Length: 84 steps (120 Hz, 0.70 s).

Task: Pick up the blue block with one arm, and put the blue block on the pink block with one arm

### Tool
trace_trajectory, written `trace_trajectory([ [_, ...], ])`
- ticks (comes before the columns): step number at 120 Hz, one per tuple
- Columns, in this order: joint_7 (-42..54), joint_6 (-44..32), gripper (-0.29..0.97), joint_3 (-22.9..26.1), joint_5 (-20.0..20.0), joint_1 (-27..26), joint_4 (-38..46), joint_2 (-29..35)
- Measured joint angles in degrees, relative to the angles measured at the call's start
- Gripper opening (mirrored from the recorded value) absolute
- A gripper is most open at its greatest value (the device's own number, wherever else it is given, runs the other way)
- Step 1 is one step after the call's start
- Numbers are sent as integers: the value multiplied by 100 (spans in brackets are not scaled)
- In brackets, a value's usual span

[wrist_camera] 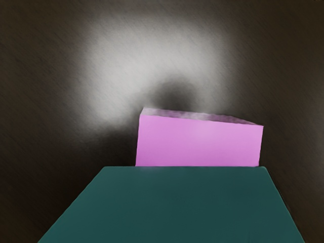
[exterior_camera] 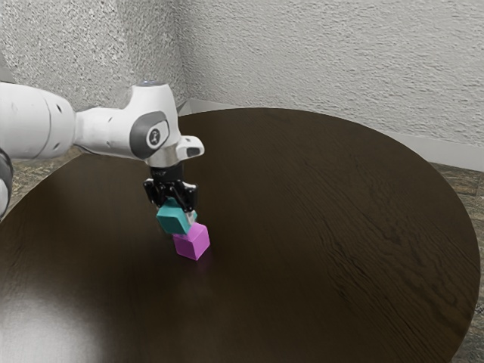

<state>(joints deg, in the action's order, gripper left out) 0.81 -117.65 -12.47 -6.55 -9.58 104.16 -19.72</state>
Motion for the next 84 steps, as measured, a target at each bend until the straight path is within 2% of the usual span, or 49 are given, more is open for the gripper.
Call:
trace_trajectory([
  [18, 152, 133, 33, 38, 201, -20, -109, -104],
  [49, 345, 213, 33, 135, 271, -53, -466, -407],
  [84, 575, 227, 55, 141, 127, -43, -637, -417],
])
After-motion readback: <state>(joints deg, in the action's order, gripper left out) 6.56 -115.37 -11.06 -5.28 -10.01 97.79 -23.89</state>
